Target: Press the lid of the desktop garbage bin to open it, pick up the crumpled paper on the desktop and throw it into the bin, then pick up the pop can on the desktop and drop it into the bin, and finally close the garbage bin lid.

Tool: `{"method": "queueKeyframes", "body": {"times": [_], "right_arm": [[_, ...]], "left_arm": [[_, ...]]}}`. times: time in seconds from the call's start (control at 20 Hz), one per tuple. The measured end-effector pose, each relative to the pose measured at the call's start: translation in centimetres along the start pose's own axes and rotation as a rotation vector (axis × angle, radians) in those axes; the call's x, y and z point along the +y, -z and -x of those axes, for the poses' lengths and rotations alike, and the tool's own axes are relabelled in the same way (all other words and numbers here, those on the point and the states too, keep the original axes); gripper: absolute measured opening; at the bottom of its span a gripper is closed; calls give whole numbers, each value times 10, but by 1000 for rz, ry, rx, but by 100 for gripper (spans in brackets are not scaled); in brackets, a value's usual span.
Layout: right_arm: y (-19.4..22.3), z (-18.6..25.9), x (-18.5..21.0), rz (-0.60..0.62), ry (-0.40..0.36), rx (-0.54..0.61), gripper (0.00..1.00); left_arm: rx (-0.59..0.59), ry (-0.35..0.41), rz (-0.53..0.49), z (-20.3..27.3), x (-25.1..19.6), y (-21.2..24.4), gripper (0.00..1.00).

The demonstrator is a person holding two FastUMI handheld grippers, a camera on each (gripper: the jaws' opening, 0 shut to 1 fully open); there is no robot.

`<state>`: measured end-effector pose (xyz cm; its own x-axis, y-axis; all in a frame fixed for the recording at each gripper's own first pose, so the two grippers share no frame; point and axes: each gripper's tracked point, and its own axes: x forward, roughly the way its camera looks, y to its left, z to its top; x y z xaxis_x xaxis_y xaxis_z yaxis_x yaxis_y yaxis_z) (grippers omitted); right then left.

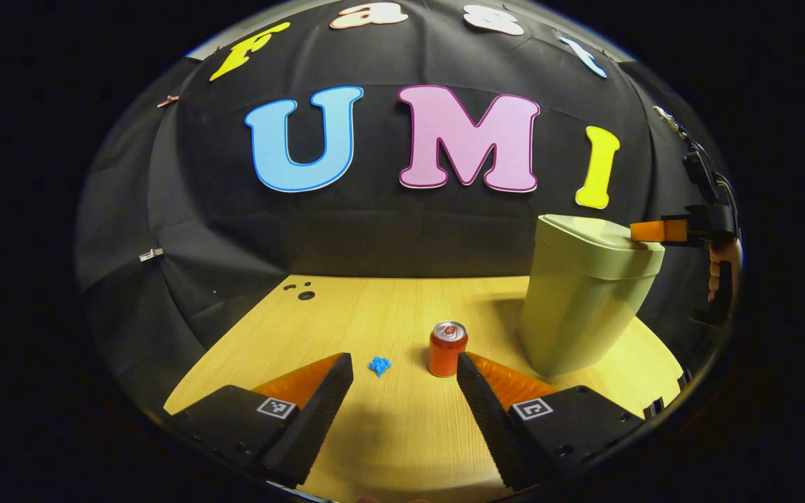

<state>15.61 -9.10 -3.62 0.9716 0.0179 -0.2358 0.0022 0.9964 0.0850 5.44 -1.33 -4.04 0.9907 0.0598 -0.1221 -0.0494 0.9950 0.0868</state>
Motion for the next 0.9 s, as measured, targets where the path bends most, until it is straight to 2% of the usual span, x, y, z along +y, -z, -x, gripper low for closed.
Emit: {"method": "queueKeyframes", "body": {"times": [0.4, 0.55, 0.65, 0.75, 0.9], "right_arm": [[-1, 2, 0, -2, 24, -17, 5], [1, 8, 0, 34, 34, -46, 5], [24, 14, 6, 52, 17, 24, 2], [39, 37, 15, 30, -3, 69, 5], [41, 45, 25, 1, -7, 65, 5]], "left_arm": [[-10, 15, -10, 3, 3, -1, 96], [-19, 17, -2, 12, 7, 1, 96], [-21, 11, 7, 18, 14, 3, 96], [-18, 5, 20, 25, 21, 7, 96], [-1, 0, 33, 36, 30, 17, 96]]}}
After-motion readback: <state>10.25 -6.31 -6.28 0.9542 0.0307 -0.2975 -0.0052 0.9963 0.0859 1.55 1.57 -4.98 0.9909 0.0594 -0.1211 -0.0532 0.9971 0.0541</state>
